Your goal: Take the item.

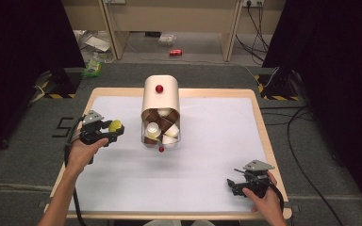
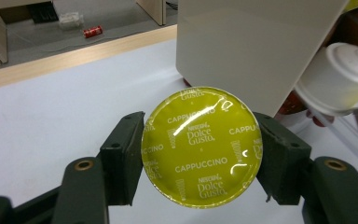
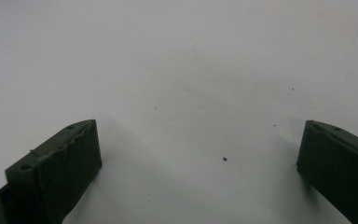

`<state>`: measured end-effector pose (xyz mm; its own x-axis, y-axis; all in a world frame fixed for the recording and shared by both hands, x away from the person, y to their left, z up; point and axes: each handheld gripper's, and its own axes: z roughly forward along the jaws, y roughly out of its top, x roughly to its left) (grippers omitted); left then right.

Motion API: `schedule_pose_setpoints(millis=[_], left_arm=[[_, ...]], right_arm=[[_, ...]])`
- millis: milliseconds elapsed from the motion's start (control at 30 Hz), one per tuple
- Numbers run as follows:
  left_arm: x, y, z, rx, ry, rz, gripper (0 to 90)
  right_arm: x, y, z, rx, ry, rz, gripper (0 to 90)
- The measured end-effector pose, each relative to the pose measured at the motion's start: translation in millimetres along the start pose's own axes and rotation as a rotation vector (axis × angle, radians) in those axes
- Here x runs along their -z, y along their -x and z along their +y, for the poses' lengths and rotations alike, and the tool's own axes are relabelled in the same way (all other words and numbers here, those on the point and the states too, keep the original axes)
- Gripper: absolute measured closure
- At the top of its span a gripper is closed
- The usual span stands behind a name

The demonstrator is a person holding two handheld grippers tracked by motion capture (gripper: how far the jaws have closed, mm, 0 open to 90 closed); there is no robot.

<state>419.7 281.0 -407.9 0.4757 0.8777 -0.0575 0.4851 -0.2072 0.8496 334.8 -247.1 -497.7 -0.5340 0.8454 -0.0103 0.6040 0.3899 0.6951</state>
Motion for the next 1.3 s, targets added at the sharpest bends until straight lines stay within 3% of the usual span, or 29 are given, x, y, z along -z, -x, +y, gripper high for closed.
schedule_pose_setpoints(millis=[300, 767, 967, 1300], left_arm=[[-12.5, -11.2, -11.8, 0.030, -0.032, 0.017, 39.0], [-46.5, -27.8, -28.2, 0.054, -0.151, 0.053, 39.0], [-53.6, -29.5, -31.0, 0.061, -0.166, 0.056, 39.0], [-59.7, -35.1, -35.4, 0.059, -0.191, 0.097, 39.0]], right_arm=[[0.0, 0.0, 0.0, 0.000, 0.000, 0.000, 0.2], [0.0, 0.0, 0.0, -0.001, 0.000, 0.000, 0.2], [0.0, 0.0, 0.0, -0.001, 0.000, 0.001, 0.2], [0.0, 0.1, 0.0, 0.000, 0.000, 0.000, 0.2]])
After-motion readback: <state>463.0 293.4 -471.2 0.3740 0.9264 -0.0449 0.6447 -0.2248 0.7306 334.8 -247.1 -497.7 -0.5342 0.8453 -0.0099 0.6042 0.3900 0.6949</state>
